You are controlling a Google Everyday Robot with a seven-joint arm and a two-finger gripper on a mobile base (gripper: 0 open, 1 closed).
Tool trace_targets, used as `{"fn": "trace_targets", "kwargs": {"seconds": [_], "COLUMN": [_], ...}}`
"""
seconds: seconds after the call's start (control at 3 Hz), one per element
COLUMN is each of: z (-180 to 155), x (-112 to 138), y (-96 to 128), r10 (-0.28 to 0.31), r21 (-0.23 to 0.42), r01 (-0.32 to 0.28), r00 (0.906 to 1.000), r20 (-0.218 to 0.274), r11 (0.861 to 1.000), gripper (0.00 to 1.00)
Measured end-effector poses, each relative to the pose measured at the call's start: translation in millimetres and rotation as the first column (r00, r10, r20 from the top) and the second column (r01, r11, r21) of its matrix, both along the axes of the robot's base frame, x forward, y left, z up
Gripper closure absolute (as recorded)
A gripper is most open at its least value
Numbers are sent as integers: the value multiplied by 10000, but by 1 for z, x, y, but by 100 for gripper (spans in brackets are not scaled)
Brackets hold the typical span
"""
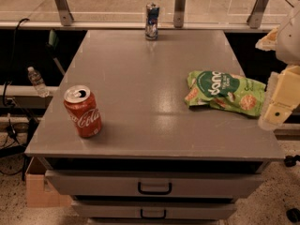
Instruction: Move green rice chip bag near redbull can
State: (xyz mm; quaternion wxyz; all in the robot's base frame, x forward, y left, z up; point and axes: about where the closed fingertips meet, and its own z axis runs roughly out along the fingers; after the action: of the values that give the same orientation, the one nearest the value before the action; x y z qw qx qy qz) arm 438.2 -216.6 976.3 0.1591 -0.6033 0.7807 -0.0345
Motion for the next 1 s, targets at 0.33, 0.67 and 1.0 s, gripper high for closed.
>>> {"fn": "trace_targets", "kwargs": {"seconds": [0.33,0.67,1.0], "z": [0,-13,-53], "x": [0,16,54], "y": [0,9,25], "r10": [0,299,556], "r21": [0,481,1330], "r01": [0,-300,-559], "r00": [10000,9996,9984], "r20": [2,17,65], "r11": [10000,9984,9895], "gripper": [0,0,0]}}
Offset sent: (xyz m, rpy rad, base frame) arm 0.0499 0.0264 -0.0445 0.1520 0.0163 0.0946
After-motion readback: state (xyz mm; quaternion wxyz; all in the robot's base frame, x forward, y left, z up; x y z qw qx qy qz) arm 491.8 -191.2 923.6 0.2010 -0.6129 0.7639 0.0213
